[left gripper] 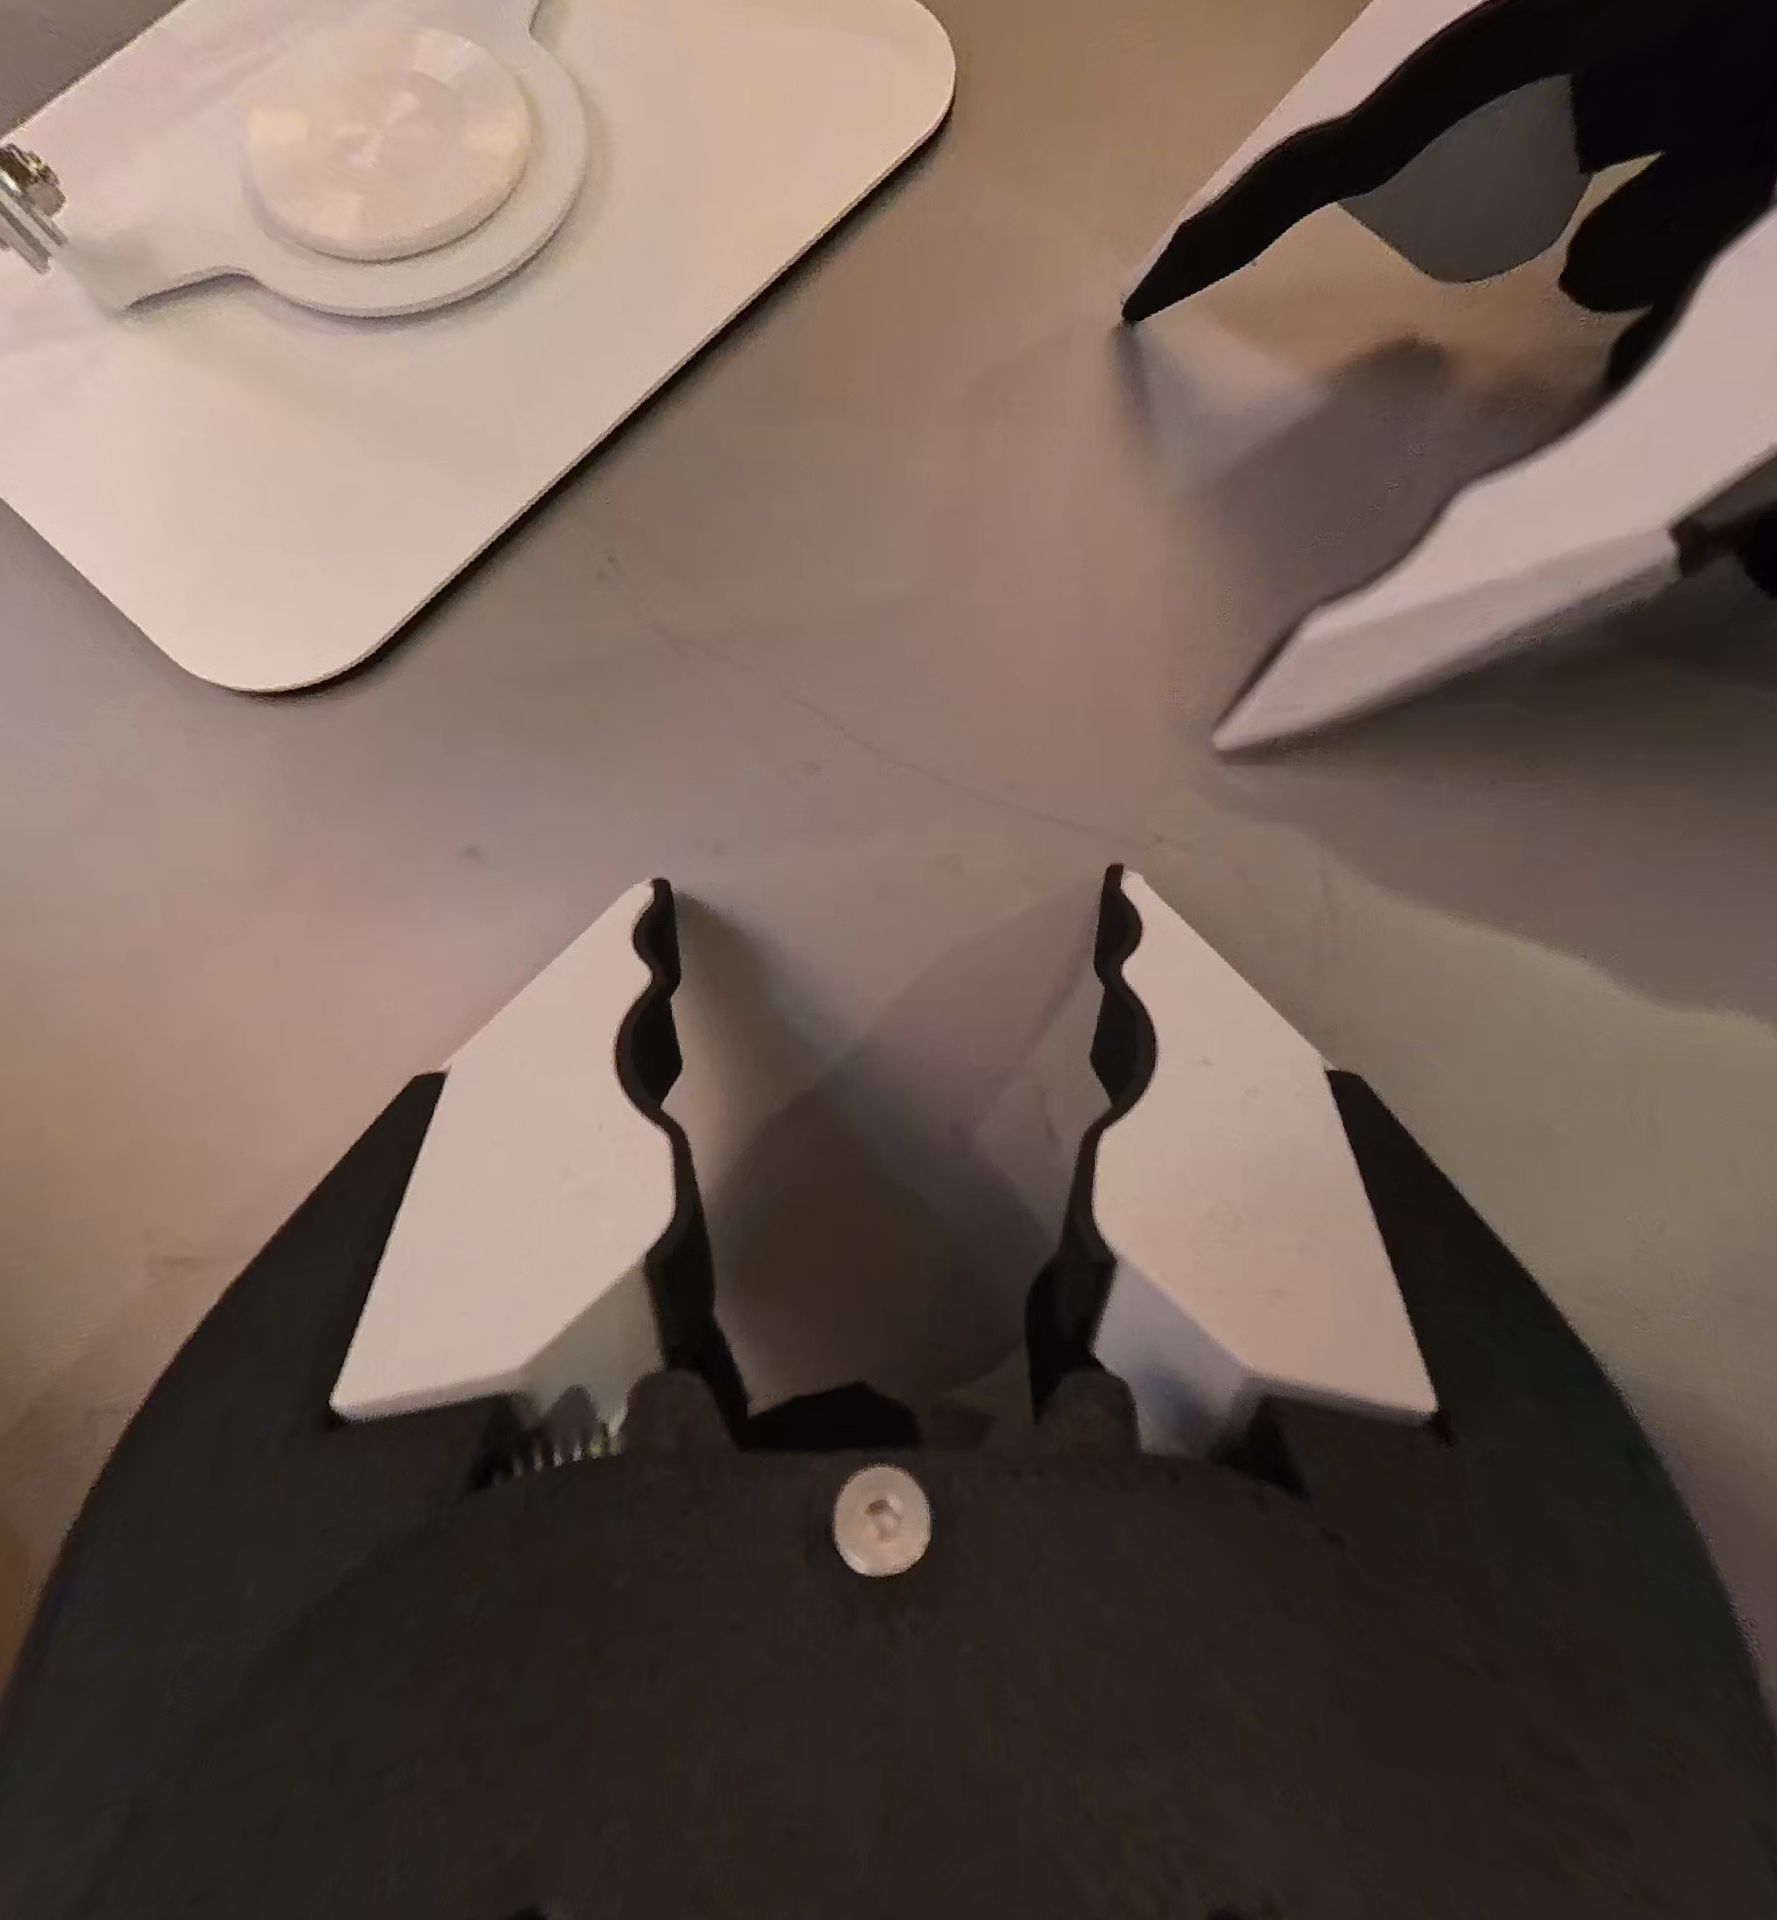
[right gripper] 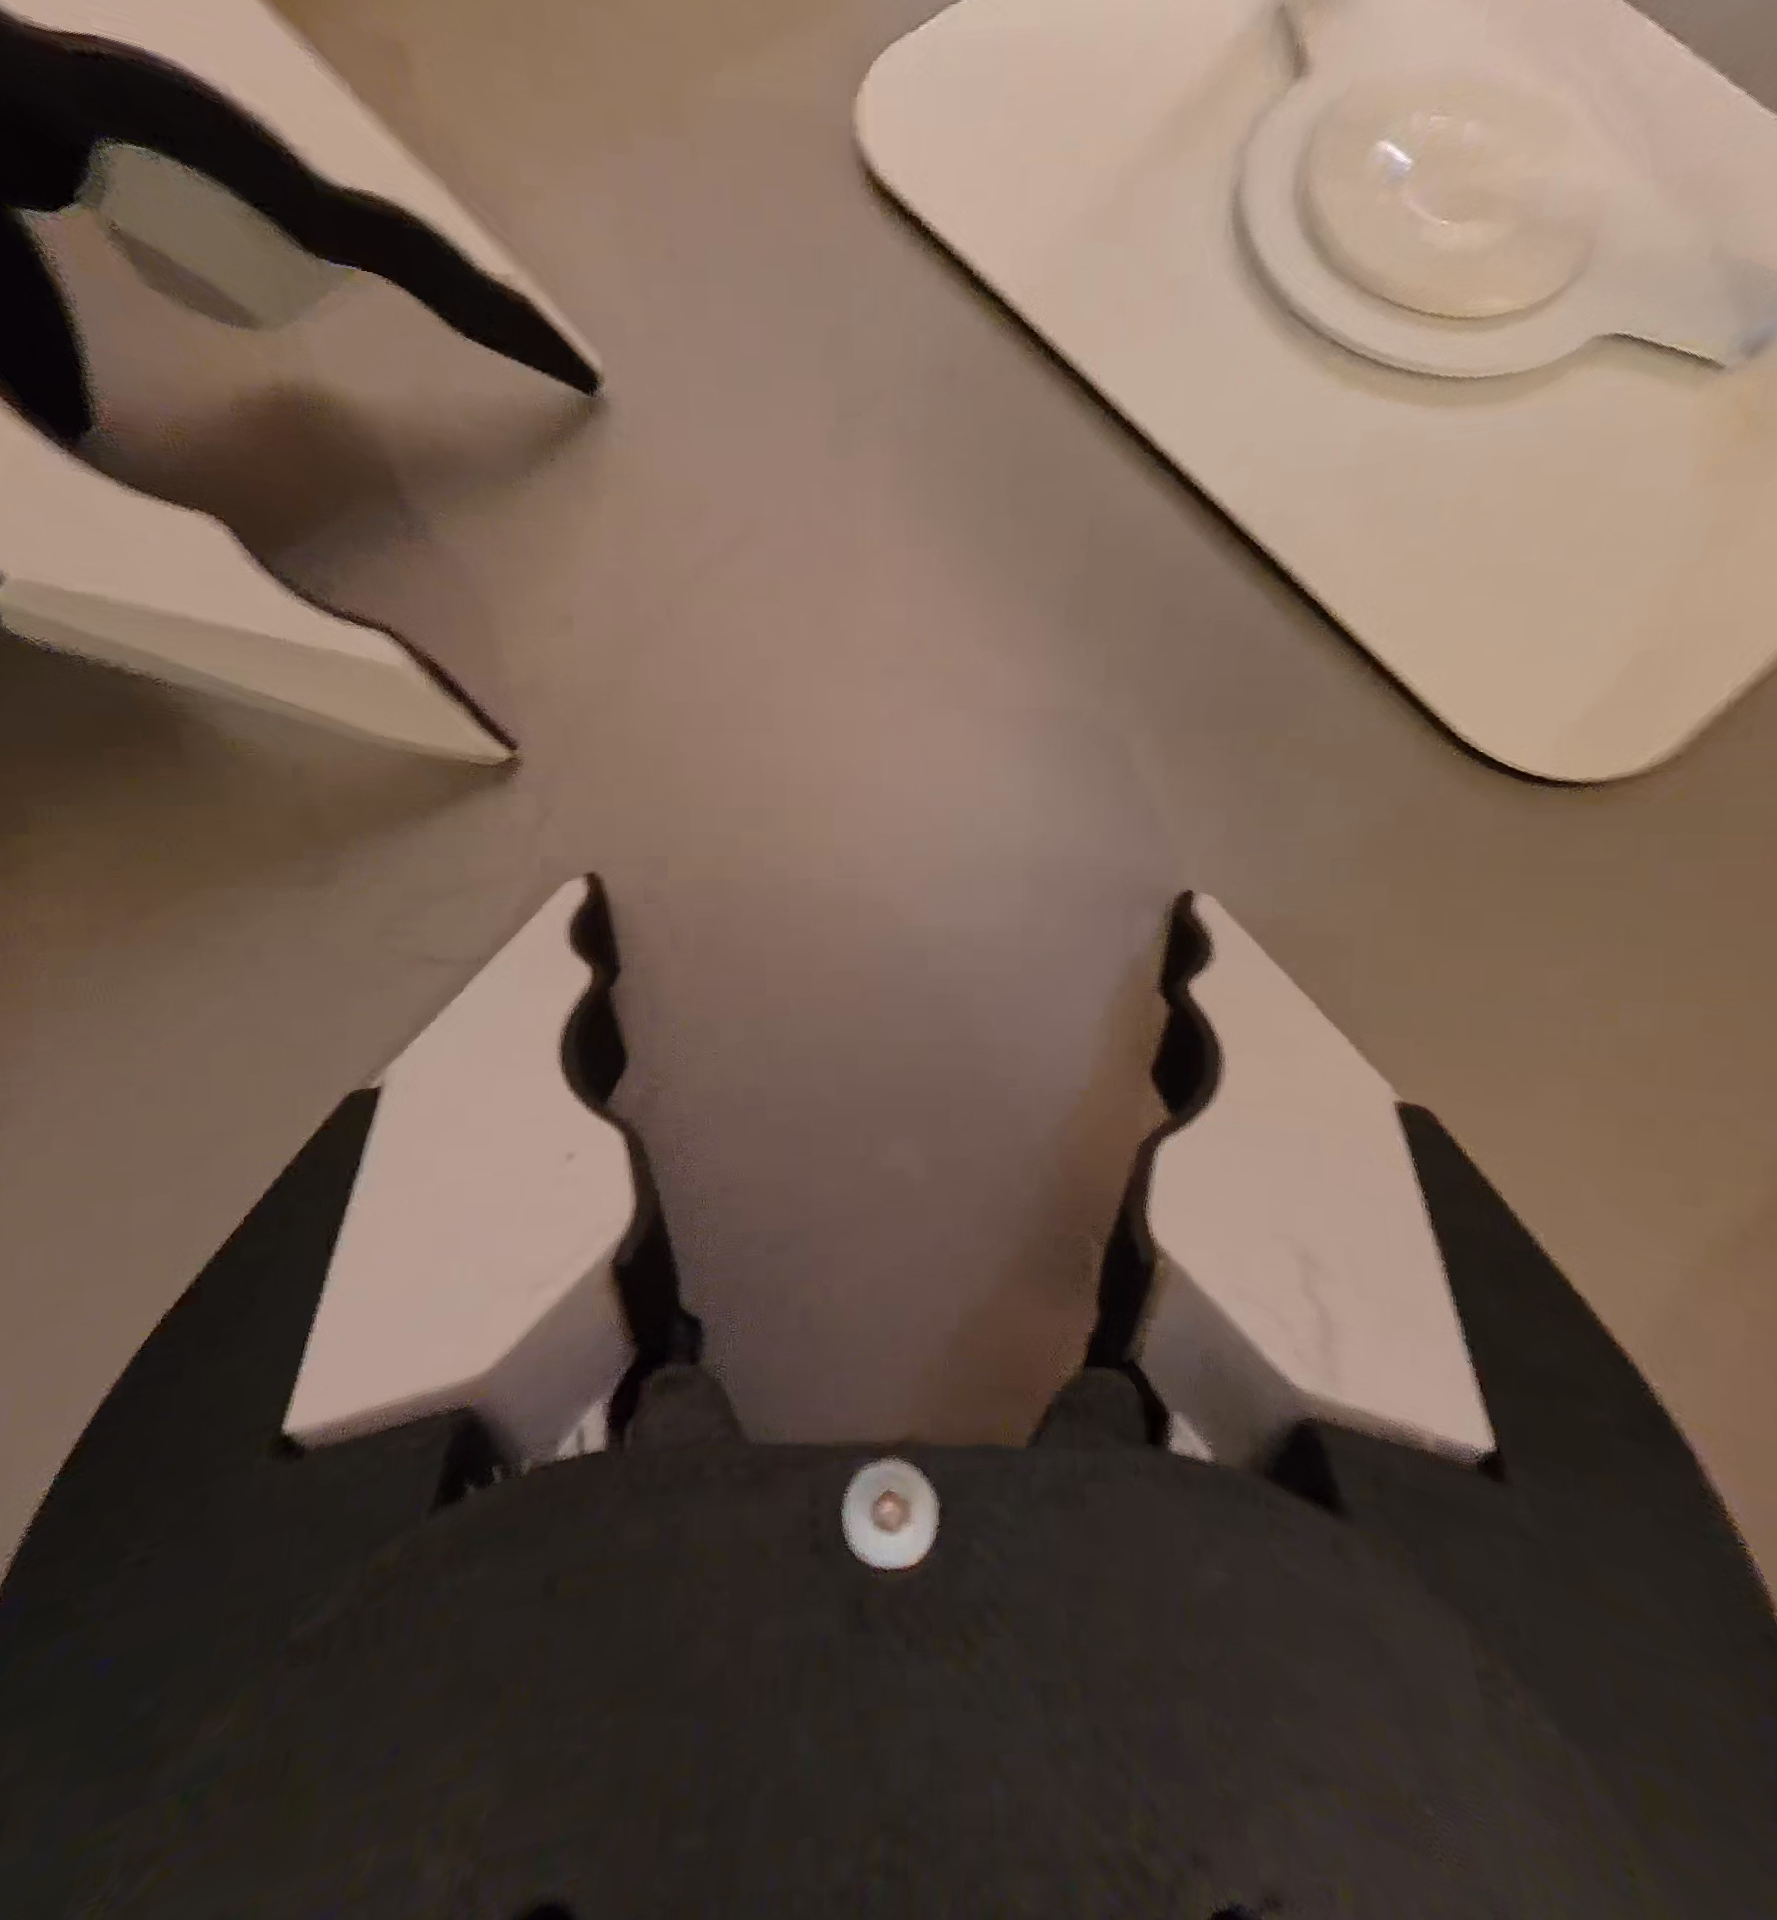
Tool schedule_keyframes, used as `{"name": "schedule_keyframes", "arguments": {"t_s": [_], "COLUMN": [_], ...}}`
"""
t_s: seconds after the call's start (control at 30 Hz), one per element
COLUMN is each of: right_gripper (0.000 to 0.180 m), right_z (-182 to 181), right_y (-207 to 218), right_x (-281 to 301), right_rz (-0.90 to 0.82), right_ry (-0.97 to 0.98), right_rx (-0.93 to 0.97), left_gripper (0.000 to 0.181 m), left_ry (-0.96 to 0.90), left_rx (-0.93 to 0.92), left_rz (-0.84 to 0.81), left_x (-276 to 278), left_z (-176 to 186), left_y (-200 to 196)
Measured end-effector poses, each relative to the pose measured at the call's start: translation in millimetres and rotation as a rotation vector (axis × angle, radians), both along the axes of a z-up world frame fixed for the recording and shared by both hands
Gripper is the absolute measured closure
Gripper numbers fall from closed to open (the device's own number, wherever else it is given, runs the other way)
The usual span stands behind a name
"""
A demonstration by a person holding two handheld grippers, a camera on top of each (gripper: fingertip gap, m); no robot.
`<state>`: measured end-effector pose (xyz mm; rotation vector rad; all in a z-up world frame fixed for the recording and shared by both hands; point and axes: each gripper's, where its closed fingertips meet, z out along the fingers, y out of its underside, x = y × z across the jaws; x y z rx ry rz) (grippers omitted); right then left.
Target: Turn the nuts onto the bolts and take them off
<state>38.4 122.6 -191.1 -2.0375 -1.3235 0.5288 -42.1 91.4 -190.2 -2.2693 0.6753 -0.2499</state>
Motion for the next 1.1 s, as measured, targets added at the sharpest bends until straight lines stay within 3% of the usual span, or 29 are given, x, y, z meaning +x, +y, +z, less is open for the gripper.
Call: {"name": "schedule_keyframes", "arguments": {"t_s": [0.07,0.23,0.33,0.37,0.4,0.47,0.6,0.63,0.7,0.8,0.9,1.0,1.1], "right_gripper": [0.063,0.061,0.057,0.049,0.037,0.020,0.020,0.020,0.020,0.020,0.020,0.020,0.020], "right_z": [-1.8,-2.8,-3.1,-3.8,-5.5,-9.4,-10.0,-9.9,-9.9,-9.9,-9.9,-9.8,-9.8], "right_y": [-7.4,-7.1,-7.0,-7.9,-10.6,-19.0,-20.8,-20.8,-20.9,-20.9,-20.9,-20.9,-20.9], "right_x": [-3.7,-5.4,-6.6,-8.3,-10.0,-12.6,-13.5,-13.5,-13.5,-13.5,-13.5,-13.5,-13.5], "right_rz": [0.048,0.038,0.024,0.033,0.058,0.120,0.124,0.124,0.124,0.124,0.124,0.124,0.124], "right_ry": [-0.001,-0.023,-0.019,-0.006,-0.005,-0.026,-0.030,-0.030,-0.030,-0.030,-0.030,-0.030,-0.030], "right_rx": [-0.003,-0.015,-0.013,-0.007,-0.006,-0.014,-0.016,-0.016,-0.016,-0.016,-0.016,-0.016,-0.016], "left_gripper": [0.102,0.096,0.112,0.125,0.127,0.122,0.118,0.122,0.150,0.163,0.160,0.149,0.136], "left_ry": [-0.019,0.007,0.000,0.006,0.008,0.002,-0.014,-0.004,0.056,0.110,0.080,-0.017,0.005], "left_rx": [-0.009,-0.004,0.006,0.028,0.028,0.019,0.002,0.007,0.040,0.096,0.057,0.015,-0.021], "left_rz": [0.007,0.046,0.064,0.096,0.108,0.101,0.128,0.142,0.161,0.161,0.139,0.080,0.075], "left_x": [0.9,-3.2,-6.0,-10.6,-12.2,-10.8,-14.4,-17.1,-24.7,-29.8,-25.0,-12.0,-14.0], "left_z": [-0.6,-0.2,1.3,2.4,2.2,1.3,0.6,1.0,2.6,4.2,2.8,10.1,7.6], "left_y": [0.0,3.0,0.1,3.2,3.9,4.8,9.5,10.3,10.2,10.6,11.4,6.6,5.0]}}
